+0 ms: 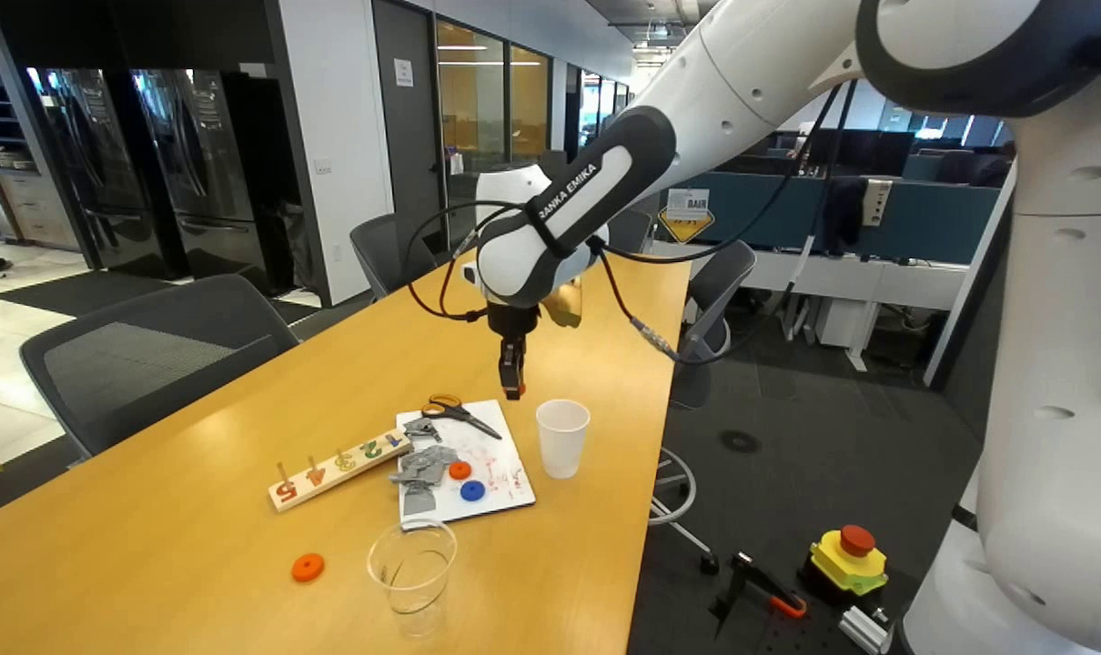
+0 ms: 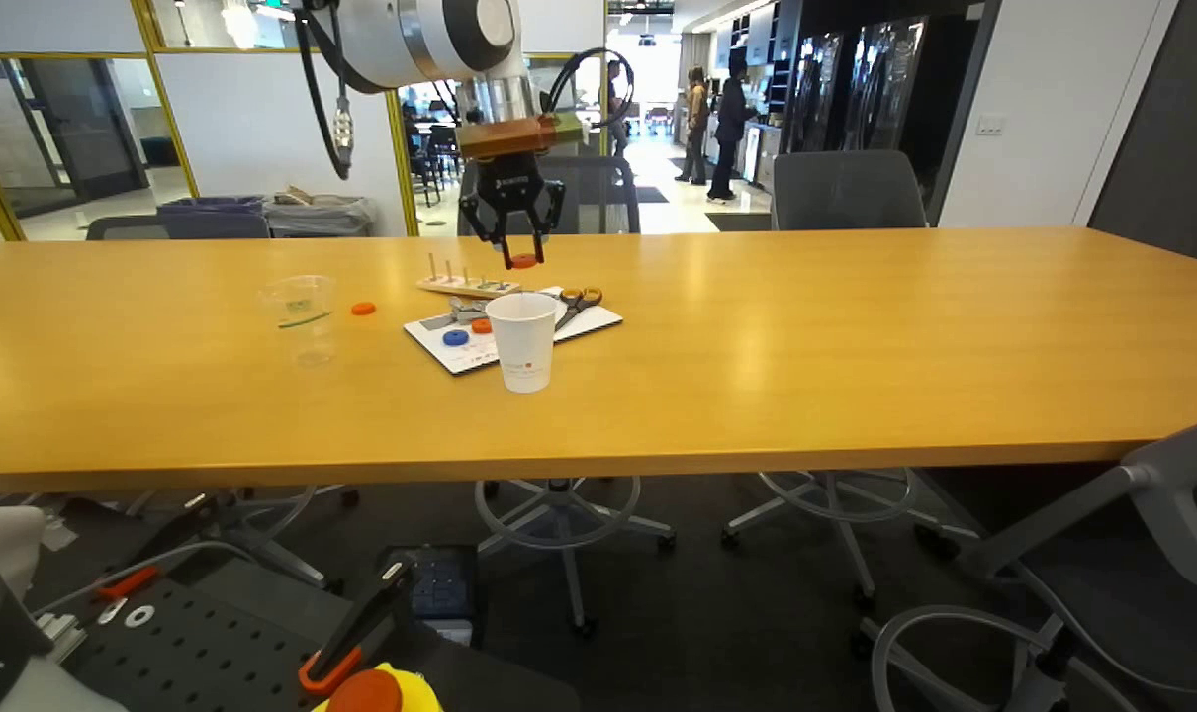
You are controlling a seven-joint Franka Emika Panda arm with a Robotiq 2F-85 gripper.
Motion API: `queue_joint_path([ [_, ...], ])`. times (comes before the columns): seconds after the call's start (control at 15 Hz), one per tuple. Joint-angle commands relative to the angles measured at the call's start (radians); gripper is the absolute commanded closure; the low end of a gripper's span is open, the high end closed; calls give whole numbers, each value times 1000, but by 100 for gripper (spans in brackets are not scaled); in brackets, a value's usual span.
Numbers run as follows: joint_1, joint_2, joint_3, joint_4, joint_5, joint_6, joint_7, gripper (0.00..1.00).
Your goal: Pick up the orange and yellow objects from the table and put them in the two cups
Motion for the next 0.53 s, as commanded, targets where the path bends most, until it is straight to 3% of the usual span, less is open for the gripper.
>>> queue_joint_path([
  [0.0,14,-120,-32,-89,-76,-52,115,77],
  [0.47,4,-145,-45,-143,-60,-113,144,77],
])
